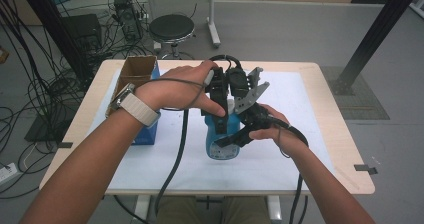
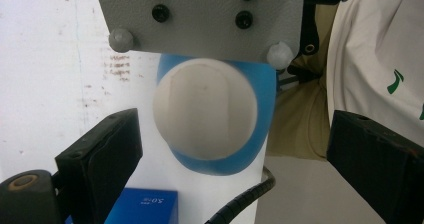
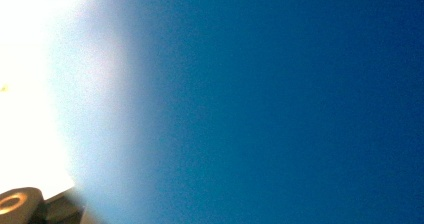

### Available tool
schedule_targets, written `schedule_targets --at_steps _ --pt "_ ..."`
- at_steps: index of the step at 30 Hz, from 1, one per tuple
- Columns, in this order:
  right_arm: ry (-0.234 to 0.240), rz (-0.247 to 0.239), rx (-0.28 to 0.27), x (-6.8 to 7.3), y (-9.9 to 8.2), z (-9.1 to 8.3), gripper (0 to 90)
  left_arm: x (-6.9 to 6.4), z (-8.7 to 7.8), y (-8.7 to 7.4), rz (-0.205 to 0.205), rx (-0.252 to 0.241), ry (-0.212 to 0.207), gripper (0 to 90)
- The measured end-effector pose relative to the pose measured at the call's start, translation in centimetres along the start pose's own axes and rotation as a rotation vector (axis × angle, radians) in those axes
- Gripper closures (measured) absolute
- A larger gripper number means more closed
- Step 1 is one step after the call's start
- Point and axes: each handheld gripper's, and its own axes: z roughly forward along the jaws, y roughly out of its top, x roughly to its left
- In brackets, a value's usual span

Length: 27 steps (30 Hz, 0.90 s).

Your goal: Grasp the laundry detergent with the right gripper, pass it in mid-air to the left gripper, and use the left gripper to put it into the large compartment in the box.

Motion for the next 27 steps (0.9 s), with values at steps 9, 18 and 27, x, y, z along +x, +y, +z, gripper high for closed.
schedule_targets --at_steps 9,18,27 --pt "-0.002 0.001 -0.005 0.01 0.09 0.0 42.9 0.0 0.0 -0.02 0.003 0.001 -0.001 8.2" --pt "0.003 0.004 -0.007 -0.07 0.15 0.1 42.9 0.01 0.08 -0.18 0.0 -0.006 -0.002 8.2" --pt "0.002 0.008 -0.006 -0.11 0.13 0.11 42.9 0.06 0.18 -0.22 -0.002 -0.012 -0.001 8.2"
